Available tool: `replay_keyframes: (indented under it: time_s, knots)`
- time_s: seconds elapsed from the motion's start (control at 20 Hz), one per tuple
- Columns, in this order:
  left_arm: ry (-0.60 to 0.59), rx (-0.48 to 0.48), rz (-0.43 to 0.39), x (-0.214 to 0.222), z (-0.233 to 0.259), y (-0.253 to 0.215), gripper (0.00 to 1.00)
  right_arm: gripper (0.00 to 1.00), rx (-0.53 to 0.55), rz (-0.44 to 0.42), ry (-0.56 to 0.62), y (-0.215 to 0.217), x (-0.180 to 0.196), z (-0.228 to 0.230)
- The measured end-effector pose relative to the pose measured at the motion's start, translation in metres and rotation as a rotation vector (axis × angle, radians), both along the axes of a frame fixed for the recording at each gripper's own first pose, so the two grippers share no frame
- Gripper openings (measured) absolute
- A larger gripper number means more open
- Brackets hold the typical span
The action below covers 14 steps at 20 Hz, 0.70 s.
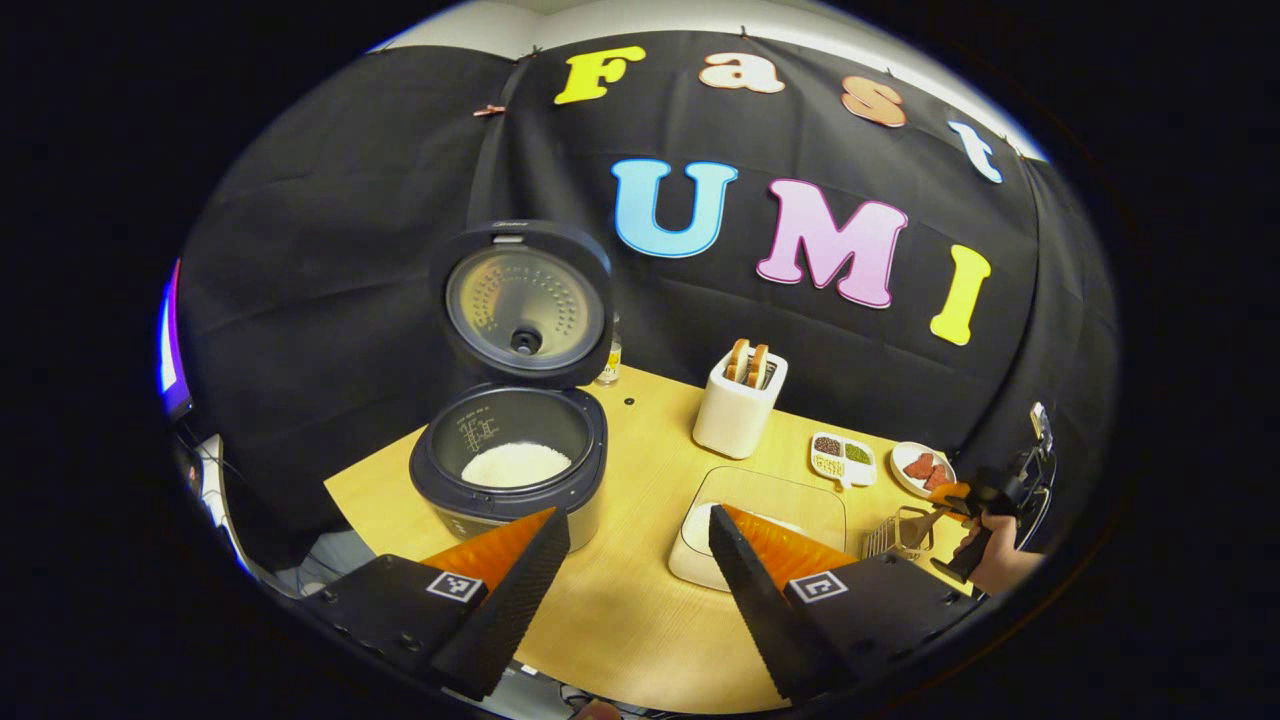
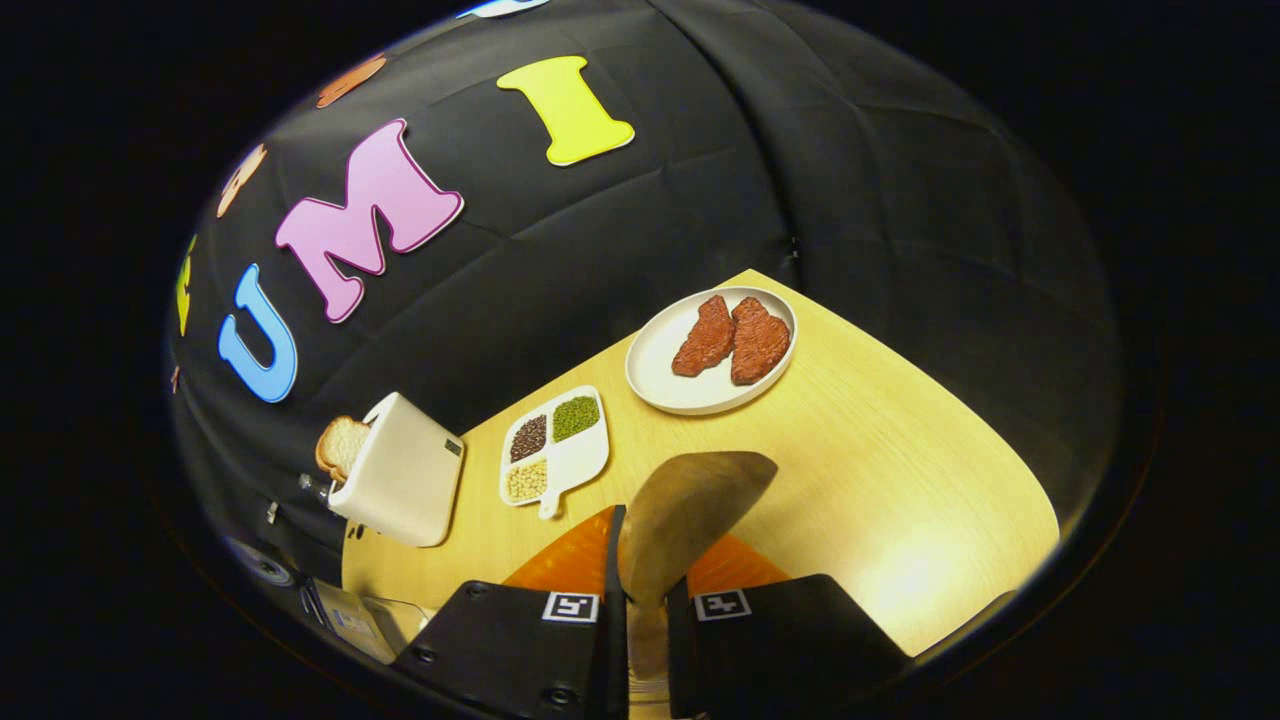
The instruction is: Close the left gripper, press the button to open the rice cooker; take a wooden spoon from the chopstick holder with the right hand, scoop a spoonful of rice and pour it into the rice cooker, then put the wooden spoon back into the chopstick holder.
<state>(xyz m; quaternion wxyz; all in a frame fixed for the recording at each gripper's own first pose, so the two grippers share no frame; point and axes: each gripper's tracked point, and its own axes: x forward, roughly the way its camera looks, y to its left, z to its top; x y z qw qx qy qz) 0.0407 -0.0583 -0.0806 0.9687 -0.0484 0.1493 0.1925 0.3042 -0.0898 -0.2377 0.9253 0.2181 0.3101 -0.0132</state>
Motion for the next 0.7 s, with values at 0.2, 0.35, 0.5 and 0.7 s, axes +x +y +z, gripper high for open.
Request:
replay_keyframes:
  time_s: [0.2,0.35,0.5,0.7]
  knots:
    - [0.007,-0.009,-0.021,0.004,-0.007,-0.001,0.95,0.18,-0.011,0.001,-0.069,-0.001,-0.004,0.029]
    - [-0.012,-0.016,-0.047,0.005,-0.006,0.002,0.95,0.18,-0.021,-0.002,-0.158,0.002,-0.008,0.067]
    - [-0.032,-0.015,-0.065,0.000,-0.001,0.015,0.95,0.18,-0.047,-0.015,-0.188,0.006,-0.021,0.091]
    - [-0.060,-0.035,-0.090,-0.004,0.004,0.034,0.95,0.18,-0.049,-0.036,-0.221,0.020,-0.035,0.120]
